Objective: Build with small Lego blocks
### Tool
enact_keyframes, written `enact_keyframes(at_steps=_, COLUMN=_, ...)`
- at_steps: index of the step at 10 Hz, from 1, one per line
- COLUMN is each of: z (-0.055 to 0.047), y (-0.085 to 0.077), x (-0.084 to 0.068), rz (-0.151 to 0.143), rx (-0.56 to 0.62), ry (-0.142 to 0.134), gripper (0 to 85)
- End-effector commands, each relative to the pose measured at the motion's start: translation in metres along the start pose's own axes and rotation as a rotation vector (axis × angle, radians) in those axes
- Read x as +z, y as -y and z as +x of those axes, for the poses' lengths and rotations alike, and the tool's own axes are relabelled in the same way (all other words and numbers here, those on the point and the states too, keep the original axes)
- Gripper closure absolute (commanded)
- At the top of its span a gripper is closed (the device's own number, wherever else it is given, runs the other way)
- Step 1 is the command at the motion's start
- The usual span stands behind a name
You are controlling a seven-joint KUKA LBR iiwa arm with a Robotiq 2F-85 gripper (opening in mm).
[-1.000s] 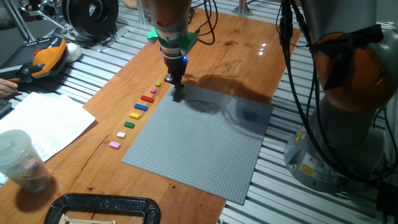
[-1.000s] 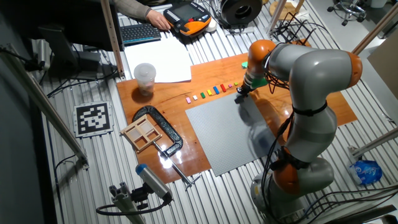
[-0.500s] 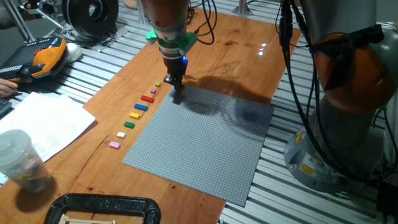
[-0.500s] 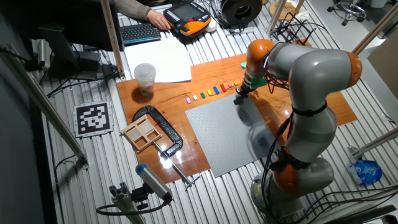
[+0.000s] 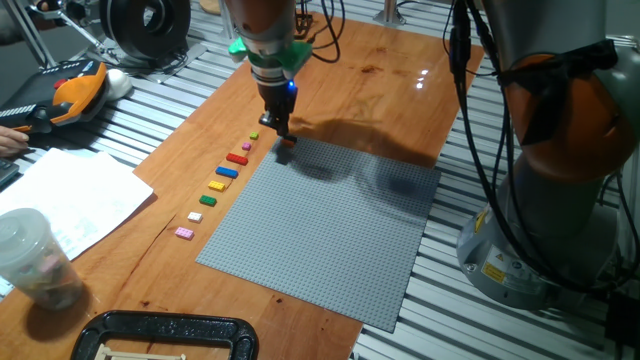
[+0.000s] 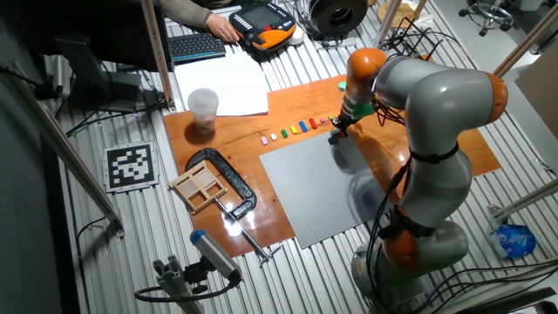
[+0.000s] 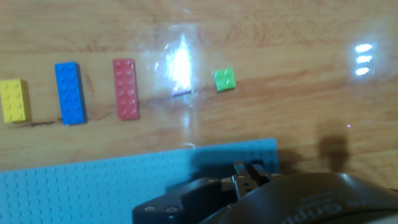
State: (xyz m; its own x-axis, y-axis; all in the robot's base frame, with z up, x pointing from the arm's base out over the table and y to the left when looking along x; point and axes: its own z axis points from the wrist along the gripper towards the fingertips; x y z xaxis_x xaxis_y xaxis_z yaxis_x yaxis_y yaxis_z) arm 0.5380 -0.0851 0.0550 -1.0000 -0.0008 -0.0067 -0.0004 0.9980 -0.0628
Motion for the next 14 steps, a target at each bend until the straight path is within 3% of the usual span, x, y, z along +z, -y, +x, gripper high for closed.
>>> enact_keyframes(at_steps=1, z=-0.004, y=0.001, x=-0.001, rz=-0.003, rx=-0.008, ry=0.0, gripper=68.0)
enact_keyframes(at_steps=4, z=-0.016, y=-0.005, x=-0.003, rz=-0.006, rx=-0.017, ry=-0.008, gripper=68.0)
enact_keyframes(at_steps=7, z=-0.027, y=-0.005, x=0.007, rz=-0.015, rx=-0.031, ry=0.002, gripper=68.0)
enact_keyframes(at_steps=10, z=-0.031, y=-0.004, x=0.013, rz=-0.023, rx=-0.035, ry=0.008, gripper=68.0)
enact_keyframes(at_steps=12, z=-0.033, y=-0.003, x=0.01, rz=-0.026, rx=-0.038, ry=-0.004, gripper=68.0)
enact_keyframes(at_steps=14, z=-0.035, y=-0.002, x=0.009, rz=-0.024, rx=-0.038, ry=0.003, gripper=68.0)
